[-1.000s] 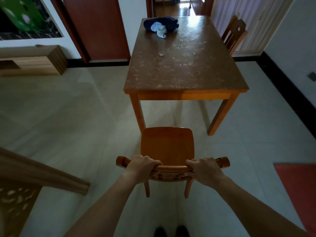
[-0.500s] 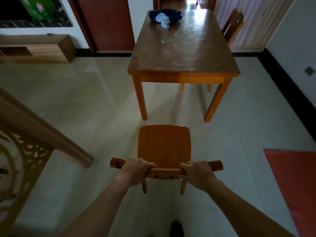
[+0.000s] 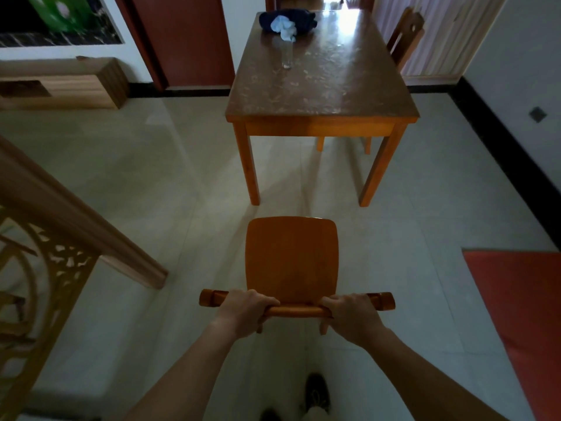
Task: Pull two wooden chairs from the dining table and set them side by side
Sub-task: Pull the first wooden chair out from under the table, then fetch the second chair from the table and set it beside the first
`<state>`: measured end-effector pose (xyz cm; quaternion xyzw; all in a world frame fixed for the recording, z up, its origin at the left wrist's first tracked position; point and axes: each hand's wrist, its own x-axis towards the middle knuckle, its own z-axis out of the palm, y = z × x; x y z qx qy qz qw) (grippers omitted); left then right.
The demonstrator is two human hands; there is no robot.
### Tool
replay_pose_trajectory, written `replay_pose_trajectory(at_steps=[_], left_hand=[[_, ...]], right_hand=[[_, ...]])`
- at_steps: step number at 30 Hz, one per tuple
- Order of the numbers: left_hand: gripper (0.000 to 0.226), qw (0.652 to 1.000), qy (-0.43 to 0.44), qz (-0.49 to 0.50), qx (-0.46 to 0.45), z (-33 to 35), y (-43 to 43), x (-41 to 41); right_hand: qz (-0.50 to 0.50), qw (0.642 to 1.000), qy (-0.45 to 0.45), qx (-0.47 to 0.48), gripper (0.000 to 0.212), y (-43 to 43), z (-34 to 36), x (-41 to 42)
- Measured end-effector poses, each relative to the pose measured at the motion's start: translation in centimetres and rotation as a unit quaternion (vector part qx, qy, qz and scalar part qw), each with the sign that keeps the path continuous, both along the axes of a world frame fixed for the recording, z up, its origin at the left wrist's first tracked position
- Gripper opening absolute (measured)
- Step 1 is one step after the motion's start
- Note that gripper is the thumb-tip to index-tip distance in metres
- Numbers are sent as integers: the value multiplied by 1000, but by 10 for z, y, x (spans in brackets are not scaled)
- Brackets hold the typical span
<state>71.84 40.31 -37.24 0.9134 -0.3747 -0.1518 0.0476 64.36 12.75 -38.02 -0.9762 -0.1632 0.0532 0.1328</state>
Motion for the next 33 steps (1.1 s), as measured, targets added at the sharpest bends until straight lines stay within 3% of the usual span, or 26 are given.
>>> replay_pose_trajectory(at_steps=[5, 8, 10, 13, 16, 19, 23, 28, 33], left_hand=[[31, 1000, 15, 8, 9, 4, -4, 0], [41, 986, 162, 40, -29, 28, -8, 7], [51, 959, 216, 82, -167, 63, -13, 14], [59, 902, 85, 146, -397, 132, -25, 33], [62, 848, 32, 122, -515, 202, -38, 47], [70, 805, 21, 50, -590, 248, -49, 48], [75, 787, 46, -8, -615, 273, -72, 35], [64, 769, 64, -97, -629, 295, -128, 19], [56, 775, 45, -191, -601, 316, -215, 2]], right_hand=[[-3, 1000, -6, -4, 24, -1, -3, 2], [-16, 999, 43, 27, 47, 1, 8, 5], [-49, 985, 50, 155, 70, 5, 32, 10], [-125, 934, -83, 325, 78, 6, 92, 32], [-111, 879, -200, 419, 72, 2, 171, 56], [-78, 845, -287, 444, 75, -5, 238, 60], [-68, 831, -330, 442, 81, -23, 277, 30], [-83, 829, -356, 423, 71, -66, 297, -15], [-119, 809, -400, 415, 70, -140, 314, -64]])
